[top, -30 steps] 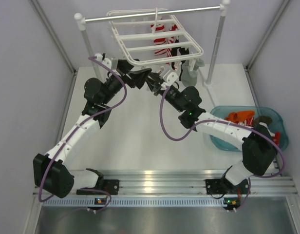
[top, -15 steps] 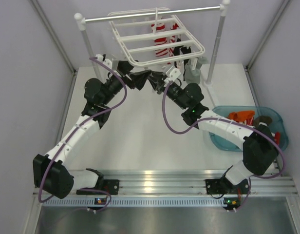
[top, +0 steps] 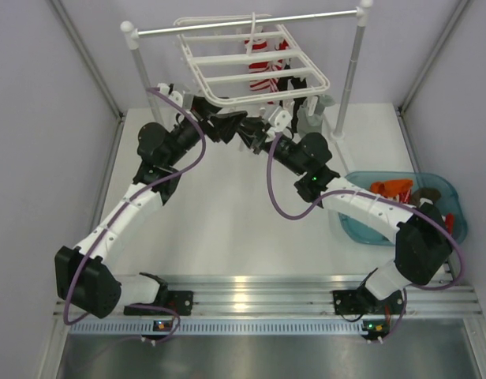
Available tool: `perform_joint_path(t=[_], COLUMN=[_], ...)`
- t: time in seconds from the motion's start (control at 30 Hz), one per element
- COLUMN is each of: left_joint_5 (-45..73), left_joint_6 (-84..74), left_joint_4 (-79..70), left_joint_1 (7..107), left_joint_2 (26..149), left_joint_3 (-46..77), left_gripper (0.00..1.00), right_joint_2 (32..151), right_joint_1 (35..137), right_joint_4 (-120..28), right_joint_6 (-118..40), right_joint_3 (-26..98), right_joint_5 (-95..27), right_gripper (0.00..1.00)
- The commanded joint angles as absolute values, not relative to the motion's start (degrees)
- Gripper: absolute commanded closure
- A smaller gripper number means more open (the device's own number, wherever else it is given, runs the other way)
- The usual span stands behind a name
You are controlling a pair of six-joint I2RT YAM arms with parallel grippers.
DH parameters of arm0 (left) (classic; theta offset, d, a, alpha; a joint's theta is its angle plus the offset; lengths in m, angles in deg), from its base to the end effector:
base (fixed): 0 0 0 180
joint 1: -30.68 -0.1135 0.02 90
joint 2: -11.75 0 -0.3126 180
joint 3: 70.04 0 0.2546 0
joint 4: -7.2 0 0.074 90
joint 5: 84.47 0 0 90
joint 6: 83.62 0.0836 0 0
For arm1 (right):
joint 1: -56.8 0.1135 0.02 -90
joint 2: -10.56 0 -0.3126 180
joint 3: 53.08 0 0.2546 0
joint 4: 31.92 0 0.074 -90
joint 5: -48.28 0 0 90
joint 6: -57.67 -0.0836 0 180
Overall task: Clip the socks to the hanger
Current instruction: Open the clamp at the hanger, then pick up the sock from the bin.
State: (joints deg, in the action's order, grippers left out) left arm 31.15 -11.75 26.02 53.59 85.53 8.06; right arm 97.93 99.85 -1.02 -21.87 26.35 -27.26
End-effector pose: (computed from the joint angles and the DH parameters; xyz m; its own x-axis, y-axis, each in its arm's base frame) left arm 0.2843 -0.1594 0.4915 0.1208 -0.3557 -0.9268 0.7943 0.5946 -0.1247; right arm 0.2784 0.2886 0.4510 0.4308 0.1619 -0.8878 -0.7635 0.5899 -0.2630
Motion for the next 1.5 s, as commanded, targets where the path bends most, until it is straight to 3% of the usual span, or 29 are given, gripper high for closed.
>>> perform_joint_path(t=[0.0, 0.1, 0.2, 0.3, 0.33, 0.37, 0.43, 0.6, 0.63, 0.67, 0.77, 0.93, 1.17, 1.3, 1.47], left_joint_5=[29.9, 30.0, 31.1, 31.1, 30.9, 30.8, 30.7, 30.8, 31.0, 31.0, 30.6, 30.1, 30.4, 30.3, 30.2], left_joint_6=[-13.2, -14.3, -15.1, -15.4, -15.4, -15.5, -15.6, -16.2, -16.2, -16.1, -16.0, -15.4, -14.8, -14.5, -13.9], left_joint_4=[26.2, 25.9, 25.3, 24.6, 24.5, 24.5, 24.1, 23.1, 23.0, 22.8, 22.6, 22.5, 22.2, 21.9, 21.2], left_joint_1=[53.4, 53.3, 53.3, 53.3, 53.3, 53.3, 53.3, 53.3, 53.3, 53.3, 53.3, 53.3, 53.3, 53.3, 53.3], left_joint_2=[85.0, 84.6, 84.4, 84.4, 84.5, 84.5, 84.6, 85.0, 85.1, 84.9, 85.0, 85.1, 85.2, 85.5, 85.8], left_joint_3=[10.4, 10.5, 10.6, 11.0, 11.1, 11.3, 11.6, 12.5, 12.5, 12.6, 12.9, 13.1, 12.9, 13.1, 13.3], left_gripper=[0.27, 0.34, 0.48, 0.7, 0.81, 0.85, 1.0, 1.0, 1.0, 1.0, 1.0, 1.0, 1.0, 1.0, 1.0], right_joint_2=[95.8, 95.9, 96.1, 96.1, 96.0, 96.0, 95.9, 95.2, 95.2, 94.9, 93.9, 90.0, 80.8, 75.5, 71.2], right_joint_1=[99.5, 99.5, 99.5, 99.4, 99.5, 99.5, 99.4, 99.1, 99.1, 99.1, 99.0, 97.4, 91.3, 83.3, 62.8], right_joint_4=[1.2, 0.9, 0.5, 0.5, 0.5, 0.4, 0.1, -0.9, -1.2, -1.6, -5.3, -16.3, -47.9, -63.9, -87.1], right_joint_6=[-21.7, -21.4, -21.3, -21.2, -21.1, -21.1, -21.0, -20.7, -20.6, -20.6, -19.9, -19.5, -18.7, -18.0, -3.5], right_joint_3=[29.9, 30.1, 30.2, 30.2, 30.2, 30.2, 30.1, 30.1, 30.1, 30.2, 30.4, 29.8, 29.6, 27.0, 27.4], right_joint_5=[-25.3, -25.3, -25.5, -25.7, -25.9, -26.1, -26.3, -26.5, -26.5, -26.7, -26.5, -23.6, -14.7, -7.9, 1.2], right_gripper=[1.0, 1.0, 1.0, 1.0, 1.0, 1.0, 0.89, 0.87, 0.81, 0.64, 0.48, 0.37, 0.0, 0.0, 0.0])
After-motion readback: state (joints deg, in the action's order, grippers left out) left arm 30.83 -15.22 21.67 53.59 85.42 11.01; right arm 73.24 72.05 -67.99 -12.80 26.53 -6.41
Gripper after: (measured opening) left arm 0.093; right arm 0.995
